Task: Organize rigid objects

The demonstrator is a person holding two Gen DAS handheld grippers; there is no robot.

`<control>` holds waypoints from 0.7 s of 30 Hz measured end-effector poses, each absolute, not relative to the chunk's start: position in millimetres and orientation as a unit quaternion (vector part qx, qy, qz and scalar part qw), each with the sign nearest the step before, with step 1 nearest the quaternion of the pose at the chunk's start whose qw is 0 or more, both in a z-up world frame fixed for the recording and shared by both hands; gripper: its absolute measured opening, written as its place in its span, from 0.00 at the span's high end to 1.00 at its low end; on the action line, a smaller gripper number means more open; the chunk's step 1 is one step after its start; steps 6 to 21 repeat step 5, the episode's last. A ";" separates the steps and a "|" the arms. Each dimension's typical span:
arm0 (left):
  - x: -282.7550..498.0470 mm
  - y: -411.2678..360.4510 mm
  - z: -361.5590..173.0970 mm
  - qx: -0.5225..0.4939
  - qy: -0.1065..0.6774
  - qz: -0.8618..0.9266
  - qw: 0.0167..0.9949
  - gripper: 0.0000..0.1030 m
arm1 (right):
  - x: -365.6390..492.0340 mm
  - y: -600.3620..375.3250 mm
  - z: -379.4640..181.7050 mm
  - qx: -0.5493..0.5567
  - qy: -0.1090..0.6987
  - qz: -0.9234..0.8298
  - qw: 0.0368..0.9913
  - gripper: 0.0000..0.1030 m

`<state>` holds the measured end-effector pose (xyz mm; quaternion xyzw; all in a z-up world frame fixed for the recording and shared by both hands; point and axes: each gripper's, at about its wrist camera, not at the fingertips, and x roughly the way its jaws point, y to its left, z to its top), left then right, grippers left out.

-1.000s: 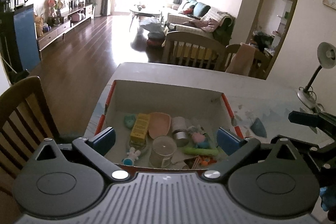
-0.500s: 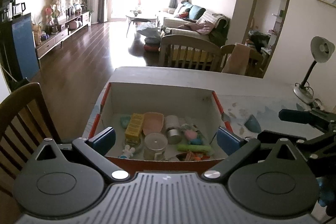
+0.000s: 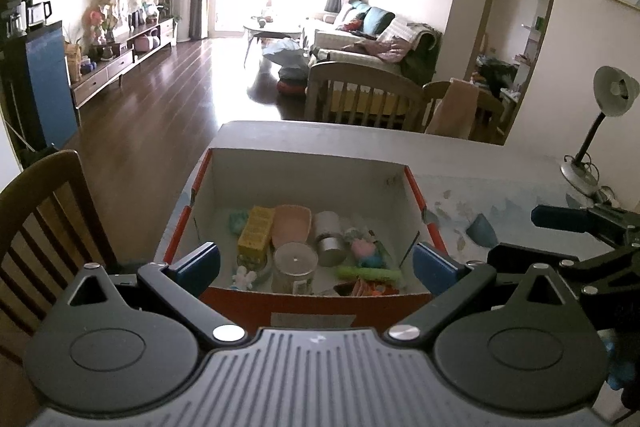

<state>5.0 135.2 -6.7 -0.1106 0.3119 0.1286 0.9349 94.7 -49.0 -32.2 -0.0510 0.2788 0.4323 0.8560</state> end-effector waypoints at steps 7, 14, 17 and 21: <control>6.4 134.2 -9.9 -0.115 0.319 0.124 0.932 0.00 | 95.7 -52.0 -33.2 -0.051 0.279 0.429 0.858 0.00; 6.4 134.2 -9.9 -0.115 0.319 0.124 0.932 0.00 | 95.7 -52.0 -33.2 -0.051 0.279 0.429 0.858 0.00; 6.4 134.2 -9.9 -0.115 0.319 0.124 0.932 0.00 | 95.7 -52.0 -33.2 -0.051 0.279 0.429 0.858 0.00; 6.4 134.2 -9.9 -0.115 0.319 0.124 0.932 0.00 | 95.7 -52.0 -33.2 -0.051 0.279 0.429 0.858 0.00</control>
